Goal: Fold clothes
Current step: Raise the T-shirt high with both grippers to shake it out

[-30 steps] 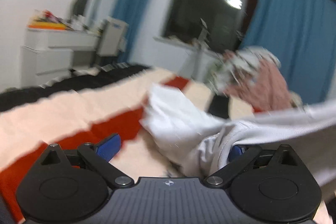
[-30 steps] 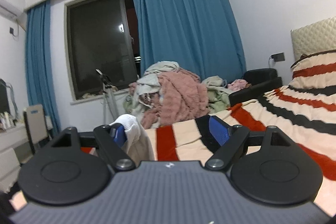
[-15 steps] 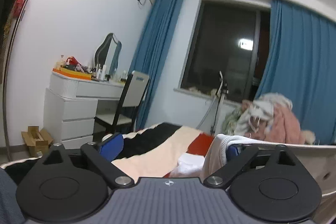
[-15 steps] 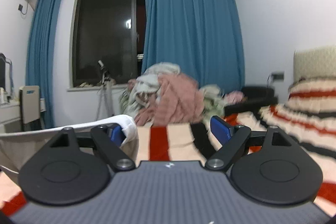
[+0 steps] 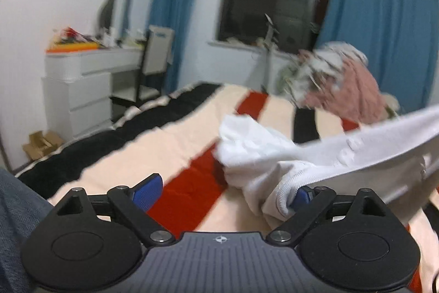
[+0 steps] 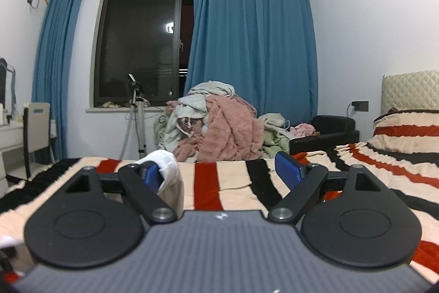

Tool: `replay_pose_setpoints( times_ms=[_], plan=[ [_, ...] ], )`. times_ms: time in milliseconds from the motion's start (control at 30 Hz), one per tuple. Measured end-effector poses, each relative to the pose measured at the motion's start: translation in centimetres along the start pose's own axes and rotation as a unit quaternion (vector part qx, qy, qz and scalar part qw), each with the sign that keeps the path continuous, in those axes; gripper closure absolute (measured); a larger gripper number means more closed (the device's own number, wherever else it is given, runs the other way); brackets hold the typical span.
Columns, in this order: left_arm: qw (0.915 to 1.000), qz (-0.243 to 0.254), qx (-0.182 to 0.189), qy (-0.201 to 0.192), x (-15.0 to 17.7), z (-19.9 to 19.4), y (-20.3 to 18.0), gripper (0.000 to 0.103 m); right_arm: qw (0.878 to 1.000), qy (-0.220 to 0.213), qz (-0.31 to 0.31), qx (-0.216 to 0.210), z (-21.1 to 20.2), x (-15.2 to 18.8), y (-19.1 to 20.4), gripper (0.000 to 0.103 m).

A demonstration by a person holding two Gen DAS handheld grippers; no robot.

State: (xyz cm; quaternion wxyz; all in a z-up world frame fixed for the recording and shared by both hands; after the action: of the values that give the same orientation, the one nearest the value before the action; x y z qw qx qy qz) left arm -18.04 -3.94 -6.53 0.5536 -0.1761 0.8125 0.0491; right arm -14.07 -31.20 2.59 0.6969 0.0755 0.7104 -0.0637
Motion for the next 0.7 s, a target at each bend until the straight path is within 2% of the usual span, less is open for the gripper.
replay_pose_setpoints(
  times_ms=[67,167,200,267,333,500,600,700],
  plan=[
    [0.9988,-0.031,-0.017,-0.033,-1.0,0.3,0.4,0.01,1.0,0.018,-0.009,0.002,0.8,0.6,0.1,0.019],
    [0.9928,-0.064,-0.042,-0.093,-3.5,0.3,0.6,0.012,0.996,0.081,-0.023,-0.005,3.1,1.9,0.4,0.018],
    [0.992,-0.07,-0.038,-0.098,-4.6,0.4,0.5,0.012,0.995,0.099,-0.025,-0.007,3.9,2.1,0.6,0.018],
    [0.9903,-0.082,-0.03,-0.108,-6.8,0.7,0.3,0.012,0.996,0.086,-0.035,0.002,4.3,0.5,1.1,0.018],
    [0.9884,-0.095,-0.022,-0.117,-9.2,0.9,0.1,0.012,0.998,0.048,-0.044,0.008,4.1,-2.5,1.5,0.019],
    [0.9826,-0.12,0.012,-0.141,-17.8,0.2,-0.8,0.012,0.999,-0.042,-0.028,-0.01,3.2,-14.3,1.7,0.018],
    [0.9725,-0.126,0.041,-0.191,-24.0,-2.2,-1.2,0.012,0.996,-0.087,-0.018,-0.018,1.9,-21.4,1.5,0.018],
    [0.955,-0.129,0.073,-0.257,-30.3,-6.1,-0.9,0.01,0.992,-0.124,-0.002,-0.029,0.6,-28.0,0.8,0.018]
  ],
)
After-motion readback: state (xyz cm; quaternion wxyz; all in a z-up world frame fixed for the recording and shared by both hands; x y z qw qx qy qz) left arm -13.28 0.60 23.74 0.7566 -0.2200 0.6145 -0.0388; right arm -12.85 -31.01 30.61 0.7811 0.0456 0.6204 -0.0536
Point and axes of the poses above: each gripper's, at about its wrist camera, not at the fingertips, and z roughly the way its jaws point, y to its left, x to its underside, the point moved 3 cm from there along z, roughly the way its jaws point, and after that the axes turned 3 degrees about -x, right-handed, at the moved point
